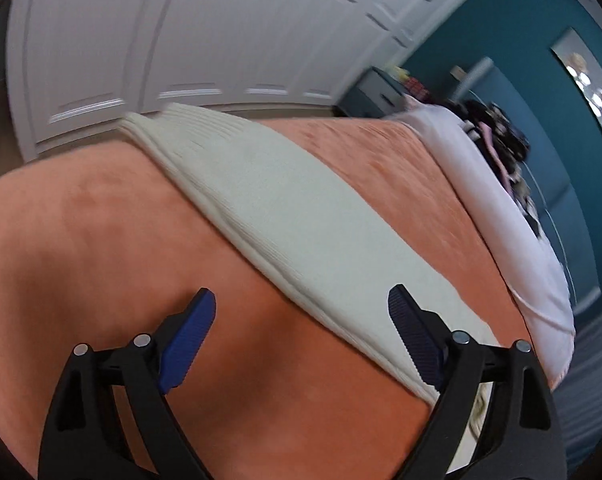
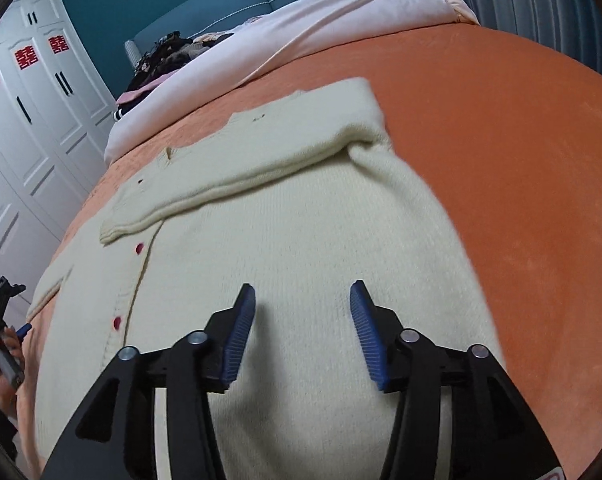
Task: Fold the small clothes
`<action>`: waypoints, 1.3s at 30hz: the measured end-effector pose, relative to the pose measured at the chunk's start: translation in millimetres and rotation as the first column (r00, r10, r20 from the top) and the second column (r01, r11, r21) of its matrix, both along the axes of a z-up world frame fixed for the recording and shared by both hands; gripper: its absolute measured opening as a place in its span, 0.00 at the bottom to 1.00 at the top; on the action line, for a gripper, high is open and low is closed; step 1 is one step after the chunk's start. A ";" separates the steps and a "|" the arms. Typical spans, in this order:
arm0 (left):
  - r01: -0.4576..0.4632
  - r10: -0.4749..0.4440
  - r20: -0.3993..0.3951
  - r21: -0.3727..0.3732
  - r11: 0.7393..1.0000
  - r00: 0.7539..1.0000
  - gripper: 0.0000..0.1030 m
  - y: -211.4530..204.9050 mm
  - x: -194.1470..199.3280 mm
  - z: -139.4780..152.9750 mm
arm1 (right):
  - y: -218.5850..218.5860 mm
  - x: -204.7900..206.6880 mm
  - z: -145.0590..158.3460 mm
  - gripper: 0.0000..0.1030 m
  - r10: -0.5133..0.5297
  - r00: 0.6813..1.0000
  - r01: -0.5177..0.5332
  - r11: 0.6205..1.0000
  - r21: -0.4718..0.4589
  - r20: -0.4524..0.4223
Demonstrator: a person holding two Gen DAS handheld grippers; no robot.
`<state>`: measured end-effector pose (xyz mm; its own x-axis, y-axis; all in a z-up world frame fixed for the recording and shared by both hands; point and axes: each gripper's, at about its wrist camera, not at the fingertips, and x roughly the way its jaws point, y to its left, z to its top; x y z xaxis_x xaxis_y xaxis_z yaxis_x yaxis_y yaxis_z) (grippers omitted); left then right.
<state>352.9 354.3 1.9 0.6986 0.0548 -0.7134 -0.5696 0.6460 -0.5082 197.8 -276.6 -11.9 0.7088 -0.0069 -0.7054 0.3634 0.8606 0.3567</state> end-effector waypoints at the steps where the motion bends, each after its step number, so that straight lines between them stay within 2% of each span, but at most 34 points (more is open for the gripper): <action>1: -0.051 0.051 -0.007 -0.026 0.998 0.999 0.83 22.7 1.2 -4.9 | 2.5 2.0 -0.4 0.51 -0.002 1.000 0.002 1.000 -0.024 -0.003; 3: -0.106 0.108 0.025 -0.094 0.990 0.994 0.80 54.5 2.1 -11.6 | 5.2 8.5 -2.0 0.58 0.008 1.000 -0.009 0.999 -0.042 -0.020; 5: -0.137 0.142 0.033 -0.124 0.983 0.989 0.76 65.1 7.4 -9.7 | 8.0 2.2 -8.1 0.63 0.019 0.999 -0.021 0.997 -0.072 -0.028; 7: -0.101 0.107 0.032 -0.147 0.984 0.994 0.48 64.9 20.1 -8.4 | 11.8 5.0 -8.9 0.68 0.034 0.999 -0.037 0.994 -0.100 -0.037; 8: -0.081 0.084 0.015 -0.149 0.986 0.996 0.41 61.9 27.6 -7.5 | 12.9 5.8 -9.9 0.70 0.040 0.998 -0.044 0.993 -0.110 -0.041; 9: -0.070 0.072 0.007 -0.138 0.988 0.997 0.24 57.9 32.5 -4.5 | 14.1 5.9 -11.1 0.71 0.044 0.998 -0.048 0.992 -0.115 -0.042; 10: -0.055 0.057 0.015 -0.125 0.991 0.998 0.14 52.6 37.0 1.4 | 14.1 6.0 -11.8 0.72 0.046 0.998 -0.050 0.992 -0.117 -0.042; 13: -0.002 0.005 0.096 -0.035 0.999 0.995 0.12 30.5 41.8 33.7 | 9.9 4.1 -12.9 0.73 0.050 0.998 -0.053 0.994 -0.100 -0.029; 16: 0.104 -0.113 0.182 0.060 0.993 0.977 0.12 -10.1 48.9 81.2 | 7.9 1.2 -13.9 0.73 0.052 0.999 -0.053 0.995 -0.084 -0.015; 19: 0.240 -0.276 0.282 0.156 0.958 0.919 0.11 -73.2 54.4 136.0 | 5.6 -1.4 -14.2 0.74 0.056 0.998 -0.056 0.996 -0.069 0.000; 21: 0.329 -0.388 0.331 0.222 0.918 0.860 0.11 -124.0 57.7 167.2 | 4.2 -3.0 -14.4 0.74 0.057 0.998 -0.056 0.997 -0.059 0.009; 23: 0.418 -0.481 0.362 0.241 0.876 0.798 0.11 -172.0 59.2 185.2 | 2.6 -4.3 -14.5 0.74 0.057 0.998 -0.057 0.997 -0.049 0.018; 25: 0.516 -0.565 0.361 0.231 0.825 0.742 0.12 -219.8 62.9 188.5 | 2.3 -5.3 -14.6 0.75 0.058 0.998 -0.057 0.998 -0.041 0.024; 27: 0.597 -0.639 0.325 0.231 0.768 0.697 0.12 -266.1 62.9 178.2 | 1.7 -5.7 -14.9 0.75 0.059 0.998 -0.058 0.998 -0.034 0.030; 29: 0.670 -0.703 0.259 0.213 0.711 0.662 0.15 -307.8 57.9 152.9 | 0.9 -6.6 -15.0 0.75 0.059 0.998 -0.059 0.998 -0.026 0.037; 30: 0.698 -0.722 0.224 0.187 0.692 0.655 0.21 -323.0 52.7 137.1 | 0.8 -6.7 -15.1 0.75 0.059 0.997 -0.058 0.998 -0.022 0.040; 31: 0.716 -0.730 0.184 0.150 0.682 0.658 0.39 -335.4 48.7 116.2 | 0.5 -6.9 -15.0 0.75 0.059 0.997 -0.058 0.998 -0.019 0.043; 32: 0.718 -0.725 0.137 0.105 0.688 0.675 0.48 -341.7 45.0 92.1 | 0.5 -7.0 -14.9 0.75 0.059 0.997 -0.058 0.998 -0.016 0.044; 35: 0.663 -0.660 0.100 -0.007 0.748 0.745 0.50 -328.3 25.1 38.7 | 0.1 -6.1 -13.8 0.75 0.059 0.997 -0.059 0.998 -0.009 0.042; 38: 0.567 -0.553 0.138 -0.103 0.817 0.822 0.52 -286.7 9.1 16.1 | 3.1 -1.6 -7.6 0.75 0.057 0.998 -0.057 0.998 -0.026 0.012; 39: 0.533 -0.513 0.157 -0.127 0.837 0.844 0.57 -270.6 8.2 14.1 | 5.5 1.2 -1.2 0.76 0.051 0.999 -0.051 0.998 -0.046 0.000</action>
<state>361.0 83.7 16.0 0.6656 -0.4490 -0.5962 -0.1032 0.7358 -0.6693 199.0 -271.1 -13.1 0.7097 -0.0027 -0.7045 0.3182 0.8934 0.3170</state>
